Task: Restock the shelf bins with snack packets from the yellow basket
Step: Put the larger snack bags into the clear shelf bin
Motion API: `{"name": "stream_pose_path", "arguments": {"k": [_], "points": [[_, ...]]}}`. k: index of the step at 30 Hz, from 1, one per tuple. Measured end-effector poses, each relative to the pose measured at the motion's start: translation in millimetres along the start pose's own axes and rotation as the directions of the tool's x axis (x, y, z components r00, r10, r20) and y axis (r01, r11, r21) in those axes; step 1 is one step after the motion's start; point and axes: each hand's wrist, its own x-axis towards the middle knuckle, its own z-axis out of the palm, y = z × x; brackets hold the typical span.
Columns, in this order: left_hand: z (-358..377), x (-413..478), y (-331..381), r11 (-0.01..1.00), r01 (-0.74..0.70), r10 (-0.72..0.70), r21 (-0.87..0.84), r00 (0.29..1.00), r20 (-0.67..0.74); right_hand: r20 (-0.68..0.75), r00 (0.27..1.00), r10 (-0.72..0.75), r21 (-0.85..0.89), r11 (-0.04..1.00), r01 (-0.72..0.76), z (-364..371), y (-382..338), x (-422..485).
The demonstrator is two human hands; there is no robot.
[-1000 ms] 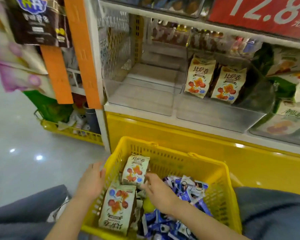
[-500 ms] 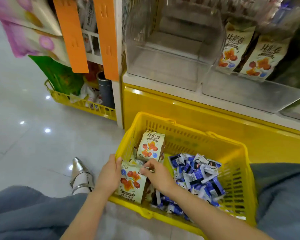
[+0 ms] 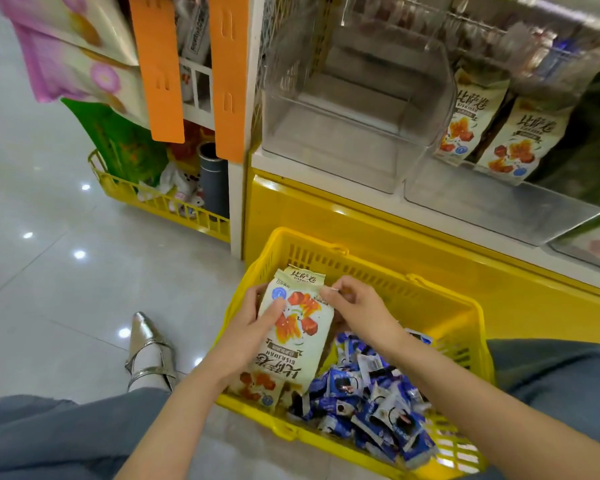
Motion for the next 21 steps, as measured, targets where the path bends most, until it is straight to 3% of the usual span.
{"name": "stream_pose_path", "arguments": {"k": [3,6,8,10,13,17,19,21], "points": [[-2,-1,5,0.999,0.041,-0.039,-0.009,0.992,0.12,0.007,0.999,0.046,0.097,0.994,-0.047,-16,-7,3],[-4,2,7,0.999,0.032,-0.032,0.0,0.999,0.023,0.039,0.994,0.101,0.138,0.985,-0.106,-22,-4,3],[-9,4,10,0.997,-0.008,0.01,0.081,1.0,-0.017,0.102,0.993,0.061,-0.039,0.998,-0.057,-25,0,4],[-16,5,13,0.945,-0.076,0.071,0.319,0.997,0.028,0.201,0.98,-0.01,-0.297,0.952,0.071,-29,1,4],[-16,4,14,0.777,-0.166,0.091,0.608,0.984,0.152,0.383,0.922,-0.06,-0.376,0.902,0.214,-24,1,3],[-8,3,5,0.725,-0.257,0.132,0.639,0.962,0.237,0.453,0.883,-0.12,-0.49,0.794,0.359,-9,11,4],[-9,3,1,0.726,-0.241,0.152,0.644,0.97,0.192,0.435,0.889,-0.143,-0.473,0.804,0.361,-8,13,8],[-9,5,-5,0.678,-0.223,0.255,0.701,0.965,0.061,0.366,0.92,-0.141,-0.483,0.816,0.318,-8,15,12]]}}
